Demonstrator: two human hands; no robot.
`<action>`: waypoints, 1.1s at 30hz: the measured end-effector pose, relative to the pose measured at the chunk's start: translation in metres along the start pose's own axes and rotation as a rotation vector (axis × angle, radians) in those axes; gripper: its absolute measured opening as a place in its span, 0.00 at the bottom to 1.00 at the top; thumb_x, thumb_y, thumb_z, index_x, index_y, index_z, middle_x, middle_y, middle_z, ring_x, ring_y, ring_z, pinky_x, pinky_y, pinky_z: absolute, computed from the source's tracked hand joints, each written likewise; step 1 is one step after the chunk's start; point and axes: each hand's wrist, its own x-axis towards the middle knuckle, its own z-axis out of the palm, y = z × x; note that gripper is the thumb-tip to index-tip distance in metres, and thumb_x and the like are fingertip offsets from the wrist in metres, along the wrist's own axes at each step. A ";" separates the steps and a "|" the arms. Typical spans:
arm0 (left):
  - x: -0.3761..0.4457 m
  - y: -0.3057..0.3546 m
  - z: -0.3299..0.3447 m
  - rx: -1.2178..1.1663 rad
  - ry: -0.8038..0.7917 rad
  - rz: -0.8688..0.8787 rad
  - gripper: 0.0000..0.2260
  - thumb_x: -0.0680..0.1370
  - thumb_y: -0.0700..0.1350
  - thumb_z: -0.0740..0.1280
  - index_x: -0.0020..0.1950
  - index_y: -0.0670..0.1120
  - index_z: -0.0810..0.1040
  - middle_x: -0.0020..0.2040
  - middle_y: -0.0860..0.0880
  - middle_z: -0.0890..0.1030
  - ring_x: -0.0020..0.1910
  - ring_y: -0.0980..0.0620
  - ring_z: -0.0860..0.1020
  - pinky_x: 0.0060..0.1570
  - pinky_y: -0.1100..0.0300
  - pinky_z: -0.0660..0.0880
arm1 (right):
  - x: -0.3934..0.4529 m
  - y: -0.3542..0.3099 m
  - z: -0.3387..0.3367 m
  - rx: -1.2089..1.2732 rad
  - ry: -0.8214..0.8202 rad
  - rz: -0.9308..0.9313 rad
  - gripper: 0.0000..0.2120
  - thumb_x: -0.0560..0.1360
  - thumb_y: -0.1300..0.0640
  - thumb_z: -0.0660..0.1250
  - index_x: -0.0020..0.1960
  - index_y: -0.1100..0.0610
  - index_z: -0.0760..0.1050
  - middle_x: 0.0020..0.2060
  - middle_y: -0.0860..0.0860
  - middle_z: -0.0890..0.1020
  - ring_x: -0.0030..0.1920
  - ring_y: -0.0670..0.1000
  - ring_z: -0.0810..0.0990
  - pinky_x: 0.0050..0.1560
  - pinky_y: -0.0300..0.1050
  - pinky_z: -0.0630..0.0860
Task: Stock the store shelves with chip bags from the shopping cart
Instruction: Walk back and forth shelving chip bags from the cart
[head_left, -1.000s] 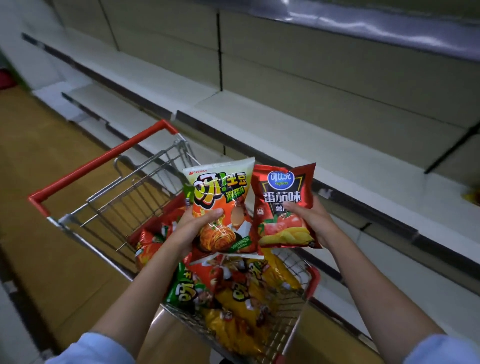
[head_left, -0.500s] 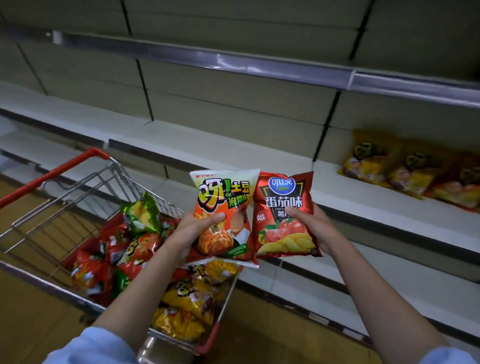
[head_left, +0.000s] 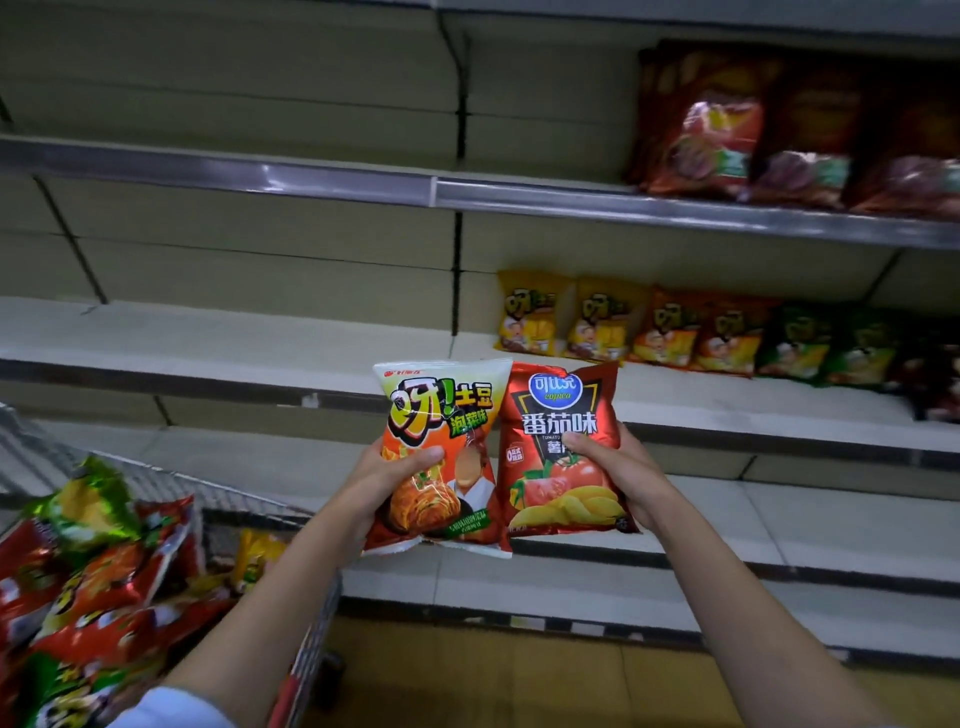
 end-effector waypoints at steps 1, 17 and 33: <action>0.002 -0.001 0.012 0.009 -0.023 -0.001 0.31 0.58 0.54 0.80 0.57 0.52 0.74 0.49 0.48 0.84 0.45 0.47 0.84 0.40 0.55 0.79 | -0.006 0.001 -0.012 0.006 0.018 -0.011 0.30 0.64 0.50 0.77 0.63 0.50 0.70 0.51 0.54 0.85 0.47 0.55 0.86 0.49 0.53 0.82; 0.081 -0.013 0.206 0.131 -0.442 -0.080 0.33 0.55 0.56 0.82 0.56 0.52 0.75 0.47 0.47 0.85 0.46 0.46 0.84 0.43 0.53 0.80 | -0.072 0.036 -0.190 0.100 0.469 -0.024 0.39 0.56 0.45 0.82 0.63 0.53 0.72 0.49 0.53 0.86 0.47 0.56 0.85 0.51 0.54 0.81; 0.206 -0.014 0.479 0.207 -0.807 -0.134 0.43 0.49 0.62 0.79 0.62 0.52 0.75 0.52 0.48 0.84 0.51 0.45 0.83 0.56 0.44 0.78 | -0.073 0.018 -0.407 0.148 0.882 0.039 0.40 0.55 0.44 0.83 0.62 0.52 0.71 0.49 0.55 0.85 0.47 0.58 0.85 0.54 0.59 0.80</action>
